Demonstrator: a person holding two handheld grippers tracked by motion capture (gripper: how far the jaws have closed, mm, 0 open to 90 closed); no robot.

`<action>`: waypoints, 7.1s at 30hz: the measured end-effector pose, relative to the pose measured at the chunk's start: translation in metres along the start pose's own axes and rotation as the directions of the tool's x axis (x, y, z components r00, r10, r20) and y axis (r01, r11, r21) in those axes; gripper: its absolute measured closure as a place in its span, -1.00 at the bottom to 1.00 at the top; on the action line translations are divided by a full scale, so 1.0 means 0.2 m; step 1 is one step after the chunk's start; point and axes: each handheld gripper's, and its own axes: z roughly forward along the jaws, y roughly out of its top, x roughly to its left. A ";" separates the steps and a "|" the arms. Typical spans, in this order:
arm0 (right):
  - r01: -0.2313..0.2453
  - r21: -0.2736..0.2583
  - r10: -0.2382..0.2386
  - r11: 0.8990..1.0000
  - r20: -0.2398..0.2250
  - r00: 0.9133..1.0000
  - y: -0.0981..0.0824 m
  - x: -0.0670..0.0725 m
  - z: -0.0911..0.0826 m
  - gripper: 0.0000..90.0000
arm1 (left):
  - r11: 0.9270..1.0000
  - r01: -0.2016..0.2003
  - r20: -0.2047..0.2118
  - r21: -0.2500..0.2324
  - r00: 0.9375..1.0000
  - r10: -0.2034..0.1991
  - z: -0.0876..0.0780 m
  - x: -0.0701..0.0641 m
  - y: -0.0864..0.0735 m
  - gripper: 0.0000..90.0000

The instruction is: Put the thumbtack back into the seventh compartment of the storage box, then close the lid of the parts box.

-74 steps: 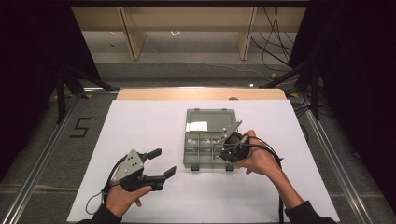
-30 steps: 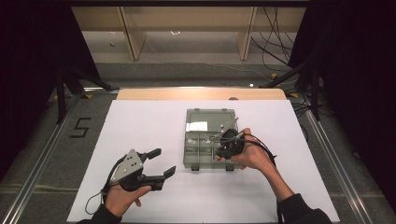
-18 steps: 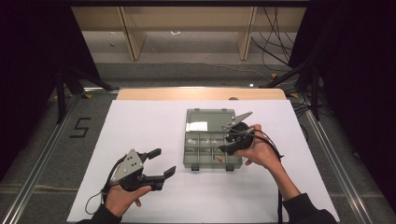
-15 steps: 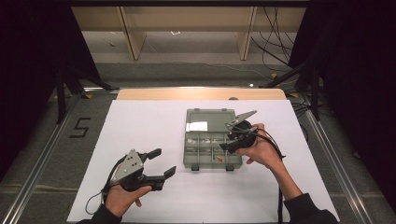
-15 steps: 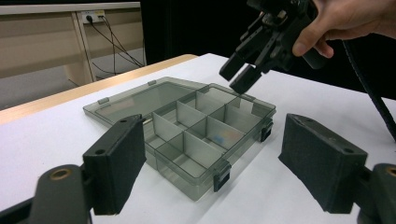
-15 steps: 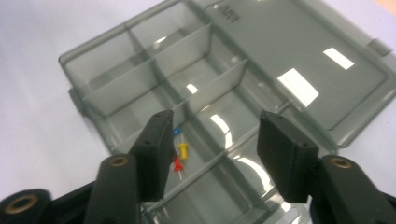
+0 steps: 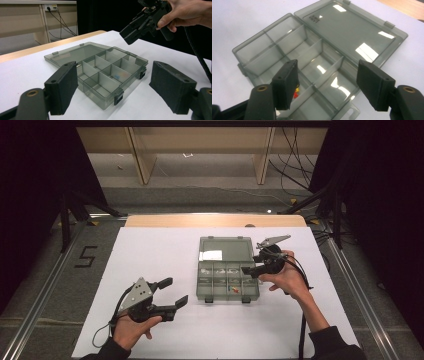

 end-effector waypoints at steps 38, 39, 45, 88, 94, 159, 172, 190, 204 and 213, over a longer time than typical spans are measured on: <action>-0.157 -0.116 0.158 0.981 0.001 0.987 -0.07 -0.19 0.01 -0.41 | 0.978 0.104 -0.056 0.181 0.994 -0.095 0.30 0.08 0.02 -0.45; -0.153 -0.120 0.155 0.981 0.003 0.988 -0.07 -0.20 0.02 -0.41 | 0.977 0.108 -0.052 0.185 0.994 -0.100 0.31 0.09 0.02 -0.44; -0.187 -0.104 0.188 0.977 -0.003 0.982 -0.06 -0.23 0.03 -0.40 | 0.959 0.151 -0.066 0.240 0.988 -0.139 0.36 0.12 -0.01 -0.35; -0.349 0.051 0.346 0.936 0.063 0.936 0.04 -0.39 0.36 -0.28 | 0.863 0.093 -0.130 0.497 0.991 -0.031 0.55 0.13 -0.06 0.44; -0.384 0.073 0.379 0.920 0.075 0.922 0.04 -0.38 0.39 -0.28 | 0.862 0.093 -0.132 0.499 0.991 -0.030 0.55 0.13 -0.06 0.44; -0.440 -0.103 0.439 0.892 -0.035 0.898 -0.03 -0.39 0.26 0.72 | 0.861 0.097 -0.125 0.500 0.991 -0.039 0.54 0.14 -0.06 0.44; -0.402 -0.118 0.401 0.908 -0.039 0.915 -0.03 -0.39 0.25 0.74 | 0.861 0.095 -0.124 0.500 0.992 -0.037 0.54 0.14 -0.06 0.43; -0.384 -0.130 0.384 0.914 -0.029 0.923 -0.04 -0.37 0.24 0.76 | 0.864 0.086 -0.131 0.496 0.991 -0.024 0.54 0.13 -0.07 0.43; -0.283 -0.198 0.288 0.939 -0.004 0.958 -0.09 -0.37 0.23 0.85 | 0.858 0.089 -0.116 0.506 0.993 -0.034 0.54 0.14 -0.06 0.43; -0.195 -0.246 0.209 0.950 0.033 0.977 -0.12 -0.34 0.22 0.85 | 0.866 0.087 -0.124 0.493 0.992 -0.029 0.54 0.13 -0.07 0.43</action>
